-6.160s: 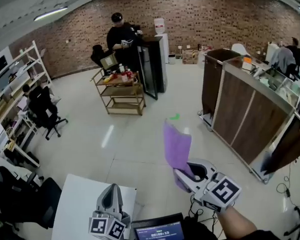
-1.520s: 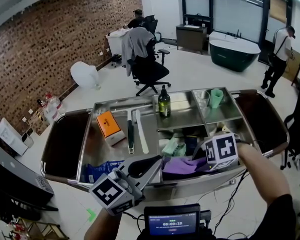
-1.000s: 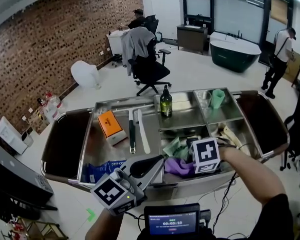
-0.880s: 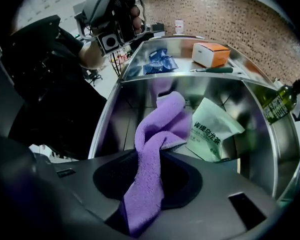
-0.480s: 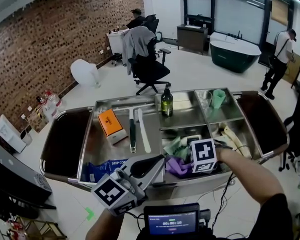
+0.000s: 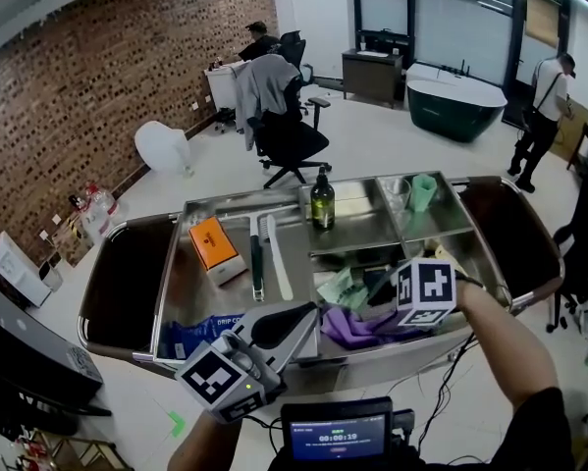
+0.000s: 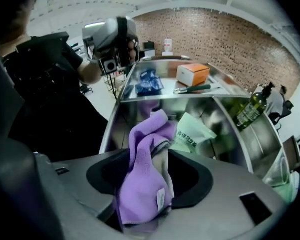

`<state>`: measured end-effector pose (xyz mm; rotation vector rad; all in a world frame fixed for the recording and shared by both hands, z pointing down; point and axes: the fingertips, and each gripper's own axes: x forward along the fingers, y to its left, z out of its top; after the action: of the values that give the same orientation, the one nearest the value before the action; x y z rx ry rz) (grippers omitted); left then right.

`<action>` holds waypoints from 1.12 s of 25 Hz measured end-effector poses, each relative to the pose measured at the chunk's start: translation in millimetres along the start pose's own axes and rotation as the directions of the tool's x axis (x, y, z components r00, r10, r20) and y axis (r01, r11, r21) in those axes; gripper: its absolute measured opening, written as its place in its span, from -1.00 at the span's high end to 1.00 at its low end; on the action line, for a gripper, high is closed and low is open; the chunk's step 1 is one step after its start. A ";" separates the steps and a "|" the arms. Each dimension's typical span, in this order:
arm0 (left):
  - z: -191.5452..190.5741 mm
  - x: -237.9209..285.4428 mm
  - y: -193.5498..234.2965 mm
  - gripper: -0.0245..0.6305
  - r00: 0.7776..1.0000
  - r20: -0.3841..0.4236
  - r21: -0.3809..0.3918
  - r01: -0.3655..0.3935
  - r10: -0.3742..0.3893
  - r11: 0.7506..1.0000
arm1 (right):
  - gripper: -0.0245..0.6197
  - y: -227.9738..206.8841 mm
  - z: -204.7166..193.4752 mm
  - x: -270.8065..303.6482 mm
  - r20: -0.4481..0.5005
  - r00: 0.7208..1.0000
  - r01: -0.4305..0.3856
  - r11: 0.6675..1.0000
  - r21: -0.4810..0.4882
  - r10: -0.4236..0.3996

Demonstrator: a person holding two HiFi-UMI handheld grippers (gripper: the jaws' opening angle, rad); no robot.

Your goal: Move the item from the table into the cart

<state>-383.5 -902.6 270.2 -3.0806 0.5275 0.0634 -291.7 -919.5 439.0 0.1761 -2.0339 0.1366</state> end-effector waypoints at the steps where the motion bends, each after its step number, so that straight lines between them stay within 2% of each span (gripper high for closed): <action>1: 1.2 -0.5 -1.0 0.93 1.000 0.003 0.001 0.000 0.000 1.000 | 0.20 0.2 4.4 -12.1 0.048 0.999 0.025 1.000 0.008 -0.025; 3: 3.2 -1.2 -1.6 0.93 1.000 0.009 0.000 -0.004 0.004 1.000 | 0.20 0.1 12.4 -37.5 0.162 0.982 0.088 0.995 0.039 -0.093; 5: 2.3 -0.3 -0.7 0.93 1.000 0.009 -0.008 -0.008 0.008 1.000 | 0.20 -1.3 16.8 -59.9 0.274 0.945 0.156 0.984 0.091 -0.176; 8: 0.3 2.2 -0.6 0.93 1.000 0.005 -0.032 -0.011 0.011 0.999 | 0.20 -0.7 16.2 -82.3 0.398 0.868 0.250 0.954 0.168 -0.297; 10: -1.4 2.0 -2.5 0.93 1.000 -0.001 -0.038 -0.012 0.012 0.999 | 0.20 3.4 14.7 -94.4 0.464 0.800 0.307 0.924 0.228 -0.380; 13: -6.8 -0.4 0.8 0.93 0.999 -0.006 -0.055 -0.039 0.039 0.998 | 0.20 12.3 16.2 -107.5 0.558 0.680 0.347 0.879 0.328 -0.476; 15: -9.6 -1.6 4.1 0.93 0.998 0.005 -0.097 -0.063 0.063 0.993 | 0.20 19.3 18.4 -114.6 0.614 0.589 0.368 0.851 0.375 -0.525; 17: -11.8 -1.6 -0.2 0.93 0.998 0.013 -0.129 -0.064 0.066 0.990 | 0.20 27.8 17.5 -127.7 0.666 0.472 0.390 0.814 0.430 -0.578; 19: -13.7 -2.2 -6.1 0.93 0.997 0.011 -0.094 -0.076 0.077 0.993 | 0.47 34.6 11.8 -146.2 0.690 0.344 0.399 0.764 0.507 -0.637; 20: -14.0 -3.2 -8.2 0.93 0.996 0.013 -0.076 -0.084 0.085 0.994 | 0.49 36.8 8.0 -153.5 0.687 0.298 0.399 0.741 0.541 -0.662; 21: -14.3 -4.8 -9.5 0.93 0.996 0.016 -0.073 -0.091 0.092 0.993 | 0.49 38.5 4.4 -158.2 0.679 0.271 0.399 0.722 0.566 -0.682; 24: -15.2 -10.8 -8.0 0.93 0.992 0.025 -0.083 -0.120 0.123 0.989 | 0.52 42.1 -2.4 -163.3 0.649 0.236 0.406 0.680 0.610 -0.724; 25: -15.5 -12.8 -6.3 0.93 0.989 0.026 -0.076 -0.140 0.143 0.987 | 0.72 43.4 -3.6 -165.3 0.640 0.218 0.408 0.665 0.626 -0.737; 26: -15.8 -14.8 -4.6 0.93 0.986 0.026 -0.070 -0.162 0.164 0.984 | 0.81 44.9 -4.3 -167.4 0.634 0.197 0.408 0.650 0.641 -0.748; 28: -16.0 -18.9 -2.0 0.93 0.980 0.032 -0.075 -0.194 0.196 0.978 | 0.86 47.8 -4.0 -171.5 0.627 0.153 0.404 0.628 0.666 -0.764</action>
<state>-400.1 -894.8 287.1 -3.0777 0.8421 0.1480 -220.3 -860.6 286.7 1.6474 -2.7735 -0.1744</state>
